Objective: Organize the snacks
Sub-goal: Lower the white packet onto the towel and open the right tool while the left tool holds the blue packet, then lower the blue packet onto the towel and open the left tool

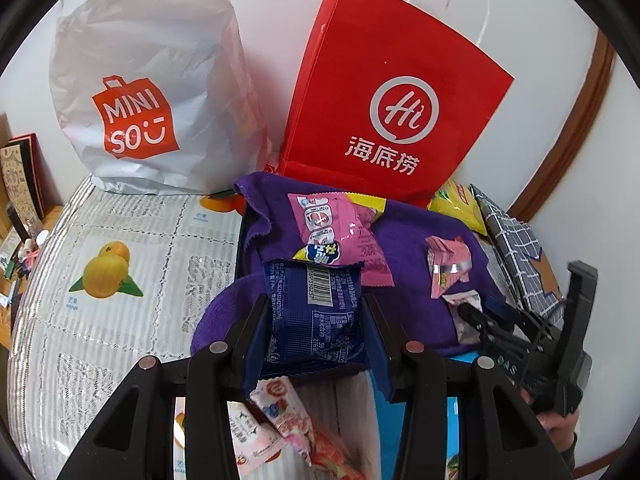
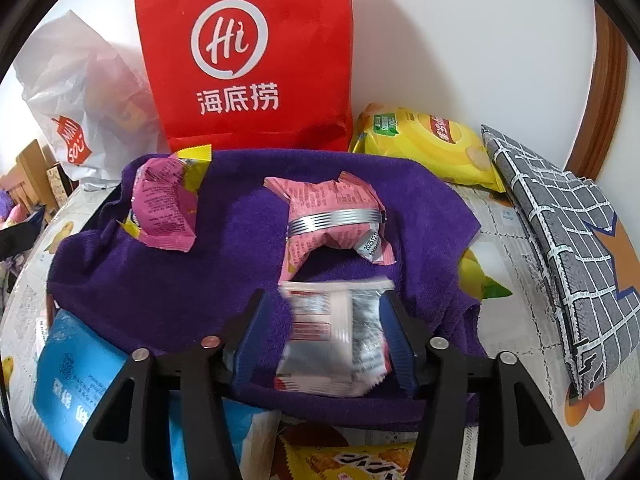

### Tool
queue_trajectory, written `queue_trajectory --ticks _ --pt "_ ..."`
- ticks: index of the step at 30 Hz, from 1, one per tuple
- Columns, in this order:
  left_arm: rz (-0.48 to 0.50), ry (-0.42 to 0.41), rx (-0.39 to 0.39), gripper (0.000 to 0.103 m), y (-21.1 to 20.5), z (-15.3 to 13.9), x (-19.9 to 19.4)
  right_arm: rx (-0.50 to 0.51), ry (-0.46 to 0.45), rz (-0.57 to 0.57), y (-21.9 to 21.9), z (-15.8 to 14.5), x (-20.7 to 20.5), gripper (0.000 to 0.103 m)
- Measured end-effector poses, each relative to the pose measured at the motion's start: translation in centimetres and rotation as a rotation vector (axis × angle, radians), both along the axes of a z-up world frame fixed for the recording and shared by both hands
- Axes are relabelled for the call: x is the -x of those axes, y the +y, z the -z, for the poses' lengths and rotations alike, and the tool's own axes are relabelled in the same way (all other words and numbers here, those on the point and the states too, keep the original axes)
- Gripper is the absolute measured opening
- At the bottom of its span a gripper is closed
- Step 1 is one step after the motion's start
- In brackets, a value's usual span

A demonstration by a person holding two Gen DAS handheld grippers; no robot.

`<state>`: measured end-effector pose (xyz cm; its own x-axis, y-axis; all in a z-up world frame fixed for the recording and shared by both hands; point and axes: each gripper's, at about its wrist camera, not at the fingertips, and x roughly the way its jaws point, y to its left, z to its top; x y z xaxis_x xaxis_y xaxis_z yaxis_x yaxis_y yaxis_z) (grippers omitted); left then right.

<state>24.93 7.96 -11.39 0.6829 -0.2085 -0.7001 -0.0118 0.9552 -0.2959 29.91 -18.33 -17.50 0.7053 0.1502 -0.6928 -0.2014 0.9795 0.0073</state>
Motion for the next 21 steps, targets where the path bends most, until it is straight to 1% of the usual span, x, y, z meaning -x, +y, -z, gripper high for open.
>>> queue_trajectory --ticks 2,3,7,10,13,15,21 --pt "0.011 0.019 0.014 0.042 -0.4 0.0 -0.7 -0.001 -0.004 0.000 -0.1 -0.3 0.4 0.062" --pt "0.021 0.023 0.008 0.042 -0.8 -0.1 -1.0 0.000 -0.014 -0.004 -0.1 -0.6 0.7 0.062" --pt "0.023 0.041 -0.051 0.043 -2.4 0.3 -2.5 0.040 -0.064 0.001 -0.1 -1.7 1.7 0.065" --pt "0.013 0.085 -0.034 0.043 -2.6 1.5 -3.6 0.063 -0.093 0.002 -0.1 -2.2 2.2 0.066" --pt "-0.003 0.138 -0.036 0.043 -2.7 2.8 -4.5 0.065 -0.100 0.006 -0.4 -2.5 2.4 0.066" --pt "-0.008 0.155 -0.039 0.043 -2.7 3.4 -4.9 0.058 -0.102 0.006 -0.5 -2.7 2.5 0.066" --pt "-0.014 0.178 -0.043 0.043 -2.6 4.2 -5.1 0.048 -0.106 0.009 -0.7 -3.0 2.7 0.066"
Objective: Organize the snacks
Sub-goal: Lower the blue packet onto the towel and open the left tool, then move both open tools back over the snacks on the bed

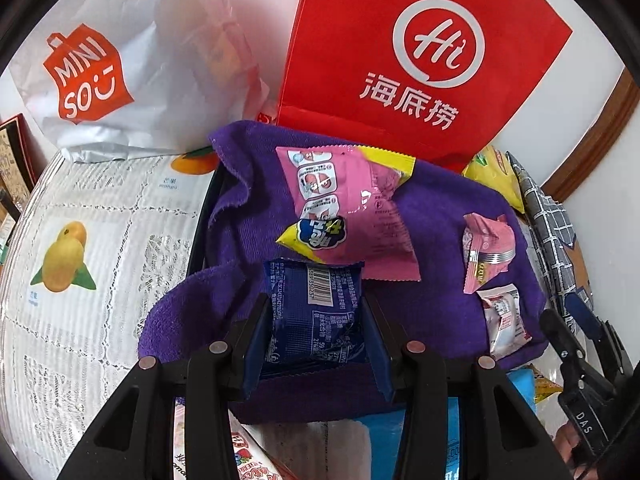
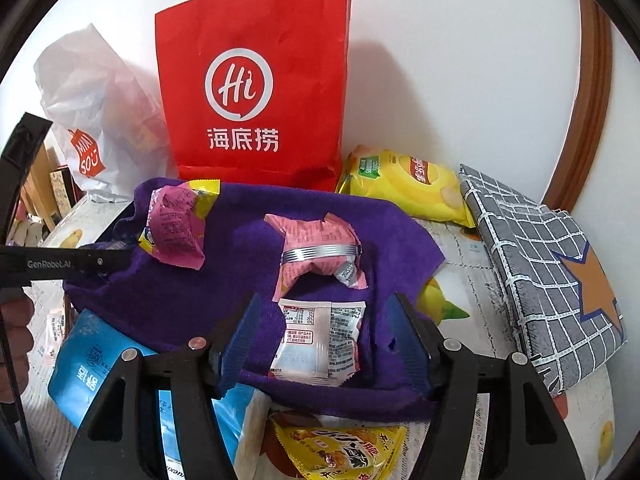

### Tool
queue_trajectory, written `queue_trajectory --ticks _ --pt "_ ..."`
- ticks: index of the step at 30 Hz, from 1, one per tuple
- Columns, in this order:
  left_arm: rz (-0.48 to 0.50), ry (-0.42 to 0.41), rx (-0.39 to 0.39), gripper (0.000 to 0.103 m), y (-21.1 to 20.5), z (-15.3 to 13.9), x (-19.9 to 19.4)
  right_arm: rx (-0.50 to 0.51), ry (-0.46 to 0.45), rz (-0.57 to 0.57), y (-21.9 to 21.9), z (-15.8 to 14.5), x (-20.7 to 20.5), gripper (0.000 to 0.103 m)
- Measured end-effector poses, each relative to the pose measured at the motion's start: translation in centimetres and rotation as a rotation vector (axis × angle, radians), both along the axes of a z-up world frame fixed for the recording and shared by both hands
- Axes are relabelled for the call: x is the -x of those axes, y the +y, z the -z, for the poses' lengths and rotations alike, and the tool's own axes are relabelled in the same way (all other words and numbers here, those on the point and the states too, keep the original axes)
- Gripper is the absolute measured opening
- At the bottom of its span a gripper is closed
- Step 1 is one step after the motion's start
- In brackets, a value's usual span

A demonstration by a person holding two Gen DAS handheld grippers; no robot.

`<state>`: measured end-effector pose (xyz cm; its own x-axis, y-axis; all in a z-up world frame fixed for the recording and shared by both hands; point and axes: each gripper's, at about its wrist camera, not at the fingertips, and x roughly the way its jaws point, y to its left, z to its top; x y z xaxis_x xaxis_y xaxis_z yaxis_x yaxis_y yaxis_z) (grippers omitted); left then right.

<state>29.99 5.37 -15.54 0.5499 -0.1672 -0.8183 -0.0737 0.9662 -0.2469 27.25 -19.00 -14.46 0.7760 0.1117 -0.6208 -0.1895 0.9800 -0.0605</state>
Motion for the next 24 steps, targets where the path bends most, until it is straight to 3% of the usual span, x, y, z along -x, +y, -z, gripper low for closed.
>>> queue_trajectory --ticks 8,10,12,24 --pt "0.001 0.010 0.007 0.045 -0.3 0.2 -0.4 0.010 0.011 0.003 0.2 0.3 -0.2 0.066" --pt "0.010 0.009 0.039 0.058 -0.2 0.1 -0.3 0.011 0.011 0.002 0.2 0.3 -0.2 0.066" --pt "0.024 -0.001 0.068 0.064 -0.1 -0.3 0.0 0.013 0.007 0.001 0.2 0.2 -0.1 0.066" --pt "0.015 -0.054 0.053 0.067 2.0 -2.9 4.3 -0.072 0.013 -0.009 -0.4 -1.5 1.5 0.066"
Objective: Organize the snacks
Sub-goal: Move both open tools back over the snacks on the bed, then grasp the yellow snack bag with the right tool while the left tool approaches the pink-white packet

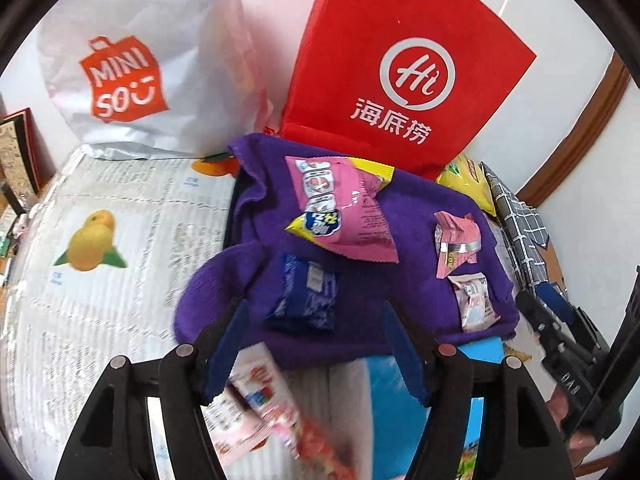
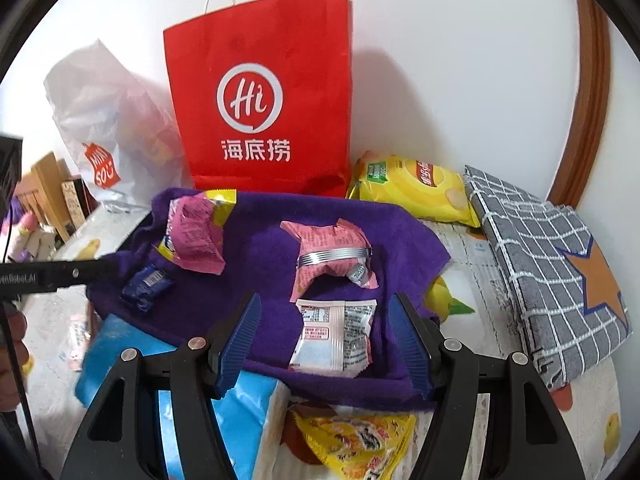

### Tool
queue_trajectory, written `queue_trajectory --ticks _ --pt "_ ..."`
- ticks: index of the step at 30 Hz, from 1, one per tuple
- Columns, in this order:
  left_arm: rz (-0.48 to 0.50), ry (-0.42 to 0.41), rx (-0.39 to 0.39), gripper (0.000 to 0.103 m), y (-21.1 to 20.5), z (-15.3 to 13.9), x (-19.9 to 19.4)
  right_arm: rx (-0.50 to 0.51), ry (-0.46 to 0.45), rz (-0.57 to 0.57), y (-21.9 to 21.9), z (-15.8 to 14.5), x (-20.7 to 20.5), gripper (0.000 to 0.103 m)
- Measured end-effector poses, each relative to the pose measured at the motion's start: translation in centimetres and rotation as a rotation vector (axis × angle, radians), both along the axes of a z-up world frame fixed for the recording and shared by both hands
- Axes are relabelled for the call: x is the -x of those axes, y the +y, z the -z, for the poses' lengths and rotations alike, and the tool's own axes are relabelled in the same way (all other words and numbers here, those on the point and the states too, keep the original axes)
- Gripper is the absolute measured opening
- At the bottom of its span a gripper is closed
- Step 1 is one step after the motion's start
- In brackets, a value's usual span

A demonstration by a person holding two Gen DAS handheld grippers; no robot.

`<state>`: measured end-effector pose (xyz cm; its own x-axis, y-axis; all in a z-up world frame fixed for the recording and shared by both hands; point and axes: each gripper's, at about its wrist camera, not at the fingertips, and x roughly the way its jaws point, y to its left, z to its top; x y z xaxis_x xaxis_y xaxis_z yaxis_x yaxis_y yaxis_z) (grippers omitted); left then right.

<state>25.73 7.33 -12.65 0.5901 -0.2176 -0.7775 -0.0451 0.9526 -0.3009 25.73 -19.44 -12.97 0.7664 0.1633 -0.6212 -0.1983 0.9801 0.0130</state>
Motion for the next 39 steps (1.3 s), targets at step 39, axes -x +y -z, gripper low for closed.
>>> queue_trajectory --ticks 39 --pt "-0.046 -0.006 -0.049 0.067 4.0 1.2 9.9 -0.015 0.146 0.027 -3.2 4.2 7.2 0.066"
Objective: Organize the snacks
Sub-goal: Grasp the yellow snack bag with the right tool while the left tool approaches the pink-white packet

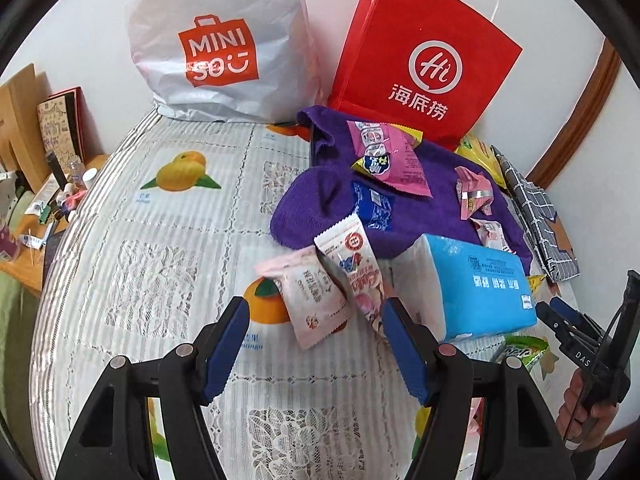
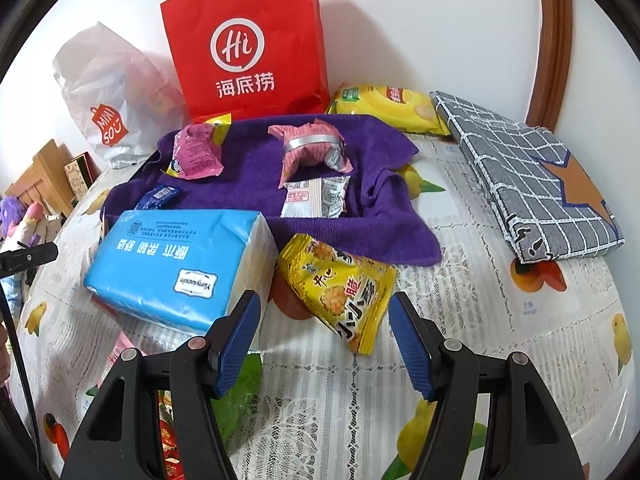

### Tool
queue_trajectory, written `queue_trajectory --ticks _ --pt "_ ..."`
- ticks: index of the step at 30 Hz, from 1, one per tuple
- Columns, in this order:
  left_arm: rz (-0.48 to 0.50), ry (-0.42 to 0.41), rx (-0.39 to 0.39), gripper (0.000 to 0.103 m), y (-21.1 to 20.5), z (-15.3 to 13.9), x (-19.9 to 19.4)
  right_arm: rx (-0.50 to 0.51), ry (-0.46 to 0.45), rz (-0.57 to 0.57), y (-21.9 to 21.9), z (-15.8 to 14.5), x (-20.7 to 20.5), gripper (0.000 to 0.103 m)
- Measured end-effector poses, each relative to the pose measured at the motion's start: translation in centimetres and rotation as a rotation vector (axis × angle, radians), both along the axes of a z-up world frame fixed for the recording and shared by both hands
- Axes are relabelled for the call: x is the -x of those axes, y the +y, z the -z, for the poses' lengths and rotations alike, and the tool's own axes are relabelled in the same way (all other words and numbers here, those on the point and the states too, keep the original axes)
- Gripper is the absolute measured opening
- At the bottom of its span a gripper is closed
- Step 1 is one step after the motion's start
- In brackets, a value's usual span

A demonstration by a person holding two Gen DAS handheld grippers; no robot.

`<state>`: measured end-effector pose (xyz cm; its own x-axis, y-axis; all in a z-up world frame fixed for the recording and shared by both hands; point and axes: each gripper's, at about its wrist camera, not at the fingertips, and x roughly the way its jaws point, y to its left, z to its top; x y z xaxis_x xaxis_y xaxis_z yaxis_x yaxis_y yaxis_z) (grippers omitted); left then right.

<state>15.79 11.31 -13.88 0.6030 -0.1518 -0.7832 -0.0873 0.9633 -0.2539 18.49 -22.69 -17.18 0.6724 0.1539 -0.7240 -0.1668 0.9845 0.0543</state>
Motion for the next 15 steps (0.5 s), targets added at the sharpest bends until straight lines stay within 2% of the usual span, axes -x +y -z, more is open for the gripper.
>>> queue_trajectory --ticks 10,15 --pt "0.020 0.019 -0.019 0.067 -0.8 0.6 -0.2 0.018 0.022 0.001 -0.7 1.3 -2.0 0.066" --pt "0.018 0.023 -0.024 0.067 -0.7 0.7 -0.7 0.027 0.064 -0.048 -0.7 2.1 -3.5 0.067"
